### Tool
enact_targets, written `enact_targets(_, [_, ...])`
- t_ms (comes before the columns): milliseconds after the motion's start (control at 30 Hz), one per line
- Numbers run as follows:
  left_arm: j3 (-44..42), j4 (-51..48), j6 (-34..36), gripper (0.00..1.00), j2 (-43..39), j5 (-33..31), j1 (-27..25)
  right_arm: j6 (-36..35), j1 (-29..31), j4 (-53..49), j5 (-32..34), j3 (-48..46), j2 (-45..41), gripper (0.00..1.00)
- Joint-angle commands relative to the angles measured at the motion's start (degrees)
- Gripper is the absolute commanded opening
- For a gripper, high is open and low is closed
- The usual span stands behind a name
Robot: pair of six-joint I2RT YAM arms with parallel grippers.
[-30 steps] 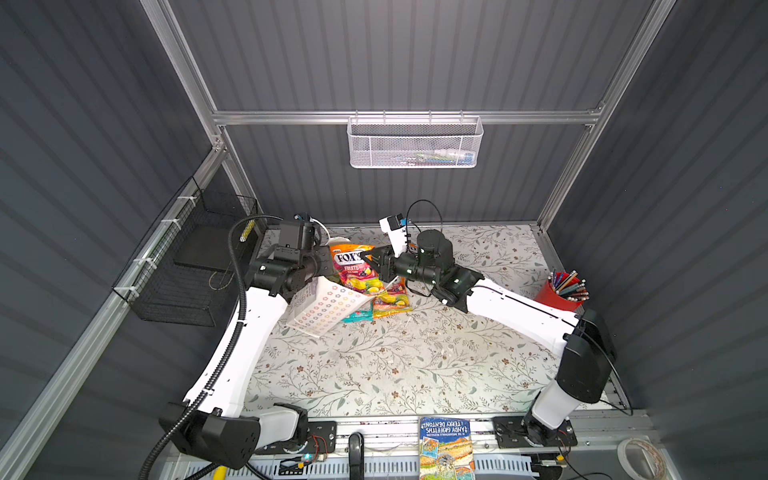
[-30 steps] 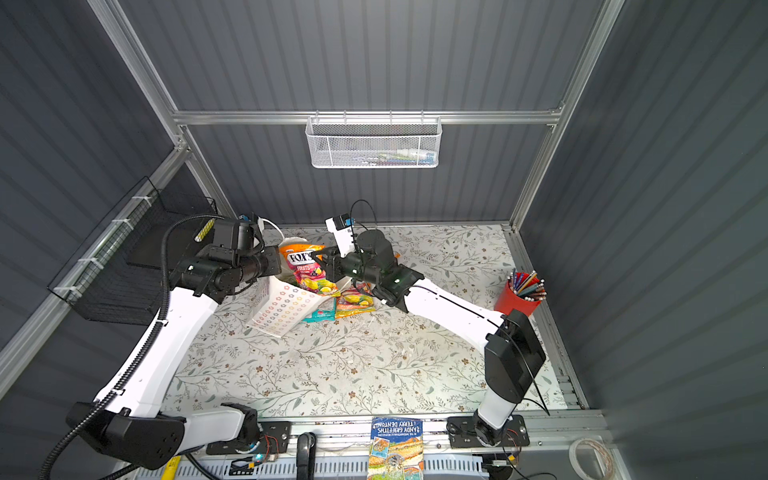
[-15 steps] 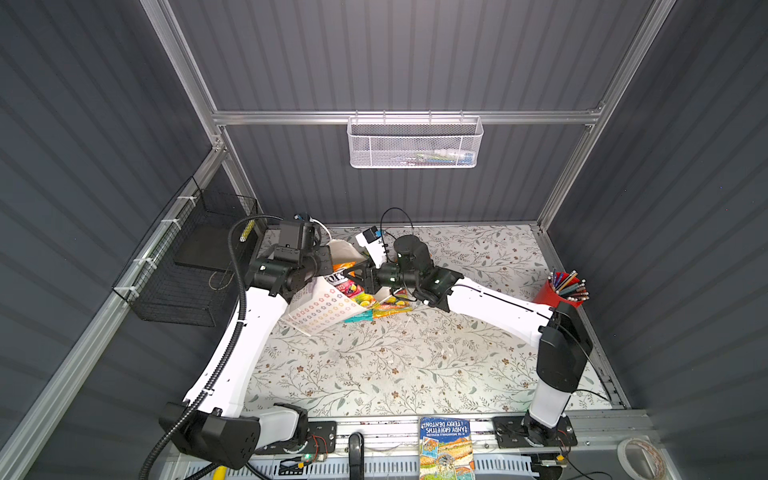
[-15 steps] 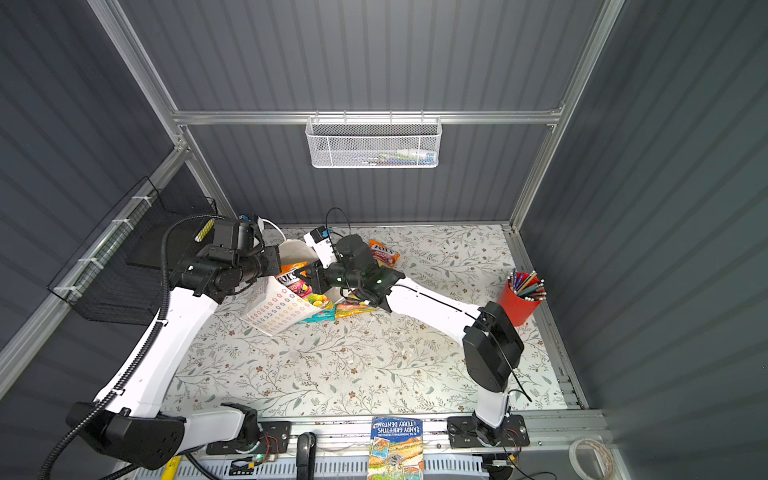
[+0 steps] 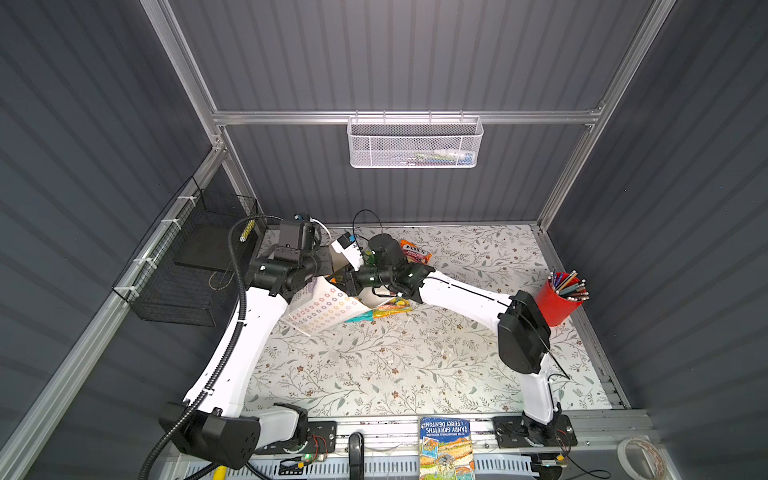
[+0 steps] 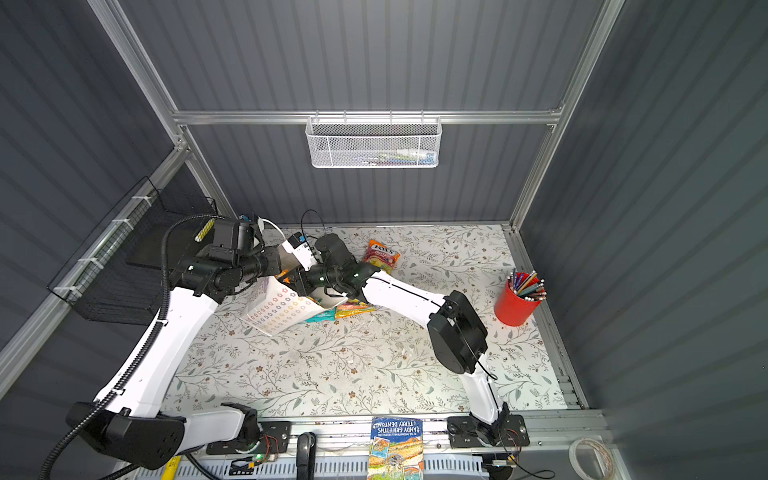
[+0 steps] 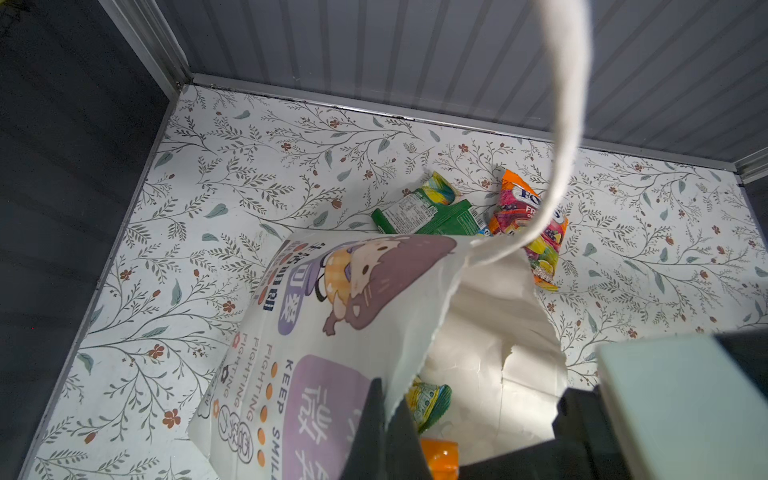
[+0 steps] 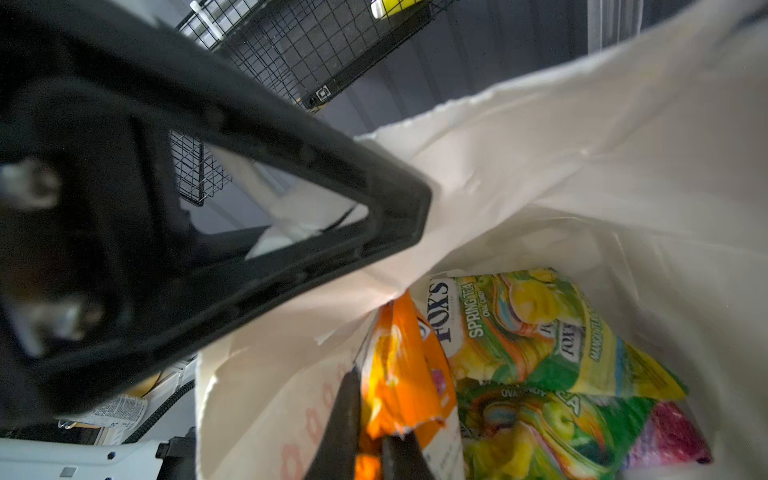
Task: Place the snacks into the paper bag
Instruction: 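Lower the FRUITS bag into the paper bag and open the right gripper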
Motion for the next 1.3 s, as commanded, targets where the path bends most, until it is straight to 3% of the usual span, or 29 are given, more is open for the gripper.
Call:
enact_targets(0, [0.0,3.4,0.1,0.00,-1.3,1.5,-0.3,-1.8,0.3,-2.4,-3.2,3.9,3.0,0.00])
enact_targets(300, [0.0,3.5,0.1,0.00,-1.2,1.1,-0.2,-3.9,0.2,-11.1,-2.3,12.8,9.9,0.06])
enact_targets(567, [0.0,3.2,0.0,0.00,-0.8,0.0,-0.2,-4.8,0.4,-11.3,1.0,9.5,2.3,0.35])
enact_targets(733, [-0.1,3.2,0.0,0.00,-0.7,-0.5,-0.2,-6.0,0.4,-16.2,4.4,10.8,-0.8,0.44])
enact_targets(900, [-0.2,3.1,0.0,0.00,-0.4,-1.0,-0.2,-5.4,0.4,-20.8,11.0,11.1,-5.4,0.62])
enact_targets(1067, [-0.2,3.1,0.1,0.00,-0.3,-1.5,-0.3,-4.2,0.4,-27.5,22.2,11.7,-11.0,0.74])
enact_targets(1267, [-0.2,3.1,0.3,0.00,-0.2,-2.0,-0.2,-2.8,0.3,-31.0,30.5,6.7,-18.8,0.87])
